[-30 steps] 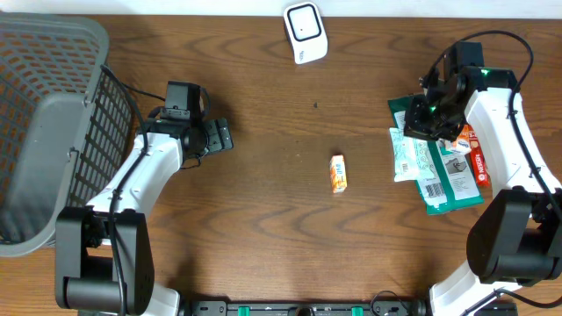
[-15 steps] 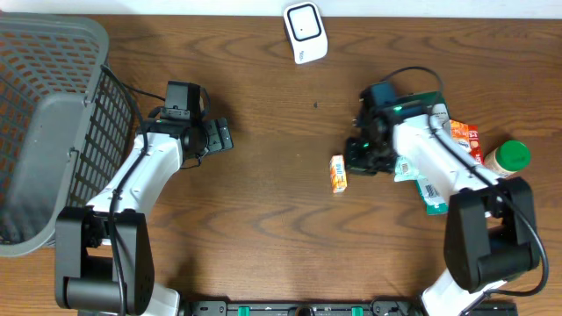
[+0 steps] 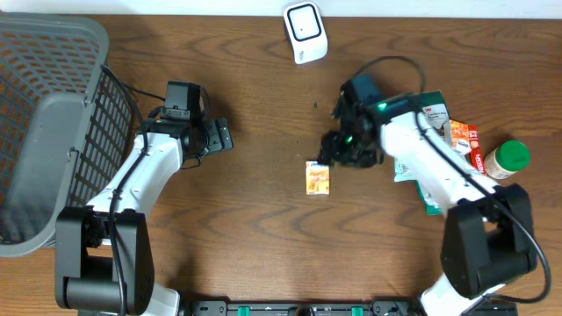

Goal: Scan the item barcode

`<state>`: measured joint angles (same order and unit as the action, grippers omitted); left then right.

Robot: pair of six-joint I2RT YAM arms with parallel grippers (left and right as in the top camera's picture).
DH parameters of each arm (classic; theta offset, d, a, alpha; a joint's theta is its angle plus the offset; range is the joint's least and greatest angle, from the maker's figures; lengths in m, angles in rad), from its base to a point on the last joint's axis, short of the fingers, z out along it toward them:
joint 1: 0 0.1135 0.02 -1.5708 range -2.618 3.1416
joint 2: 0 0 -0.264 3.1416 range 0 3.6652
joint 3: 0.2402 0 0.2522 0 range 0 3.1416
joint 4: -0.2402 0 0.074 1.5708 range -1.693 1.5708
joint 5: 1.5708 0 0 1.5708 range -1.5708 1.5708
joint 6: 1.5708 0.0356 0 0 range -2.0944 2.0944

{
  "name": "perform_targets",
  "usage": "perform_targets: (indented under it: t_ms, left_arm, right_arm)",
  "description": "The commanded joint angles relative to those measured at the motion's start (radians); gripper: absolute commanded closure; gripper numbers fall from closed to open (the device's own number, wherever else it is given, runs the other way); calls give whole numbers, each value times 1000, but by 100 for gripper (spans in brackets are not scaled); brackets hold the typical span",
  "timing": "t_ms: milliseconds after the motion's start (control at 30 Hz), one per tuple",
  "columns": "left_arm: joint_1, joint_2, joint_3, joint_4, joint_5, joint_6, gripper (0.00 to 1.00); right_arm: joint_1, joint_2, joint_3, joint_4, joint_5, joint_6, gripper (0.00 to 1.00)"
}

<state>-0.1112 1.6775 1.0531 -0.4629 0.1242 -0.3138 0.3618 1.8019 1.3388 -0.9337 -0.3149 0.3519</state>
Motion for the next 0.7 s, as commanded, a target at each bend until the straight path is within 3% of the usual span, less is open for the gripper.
perform_targets:
  t_ms: [0,67,100,200,233,667]
  left_arm:
    - [3,1,-8,-1,-10,6,7]
    - [3,1,-8,-1,-10,6,7]
    - [3,1,-8,-1,-10,6,6]
    - [3,1,-8,-1,-10,6,6]
    - [3,1,-8,-1,-10,6,6]
    - [3,1,-8,-1,-10,6,7]
  right_arm:
    - [-43,-36,20,-18,-12,2,16]
    - [-54,-33,-4,-12,-11,33,16]
    - [-54,-32,-24,2,-12,46,21]
    - [-43,-32,-110,73,-12,84,49]
    - [-32,-32,-148,108,-12,103,53]
    - [65,-32,-339,363,20,154,74]
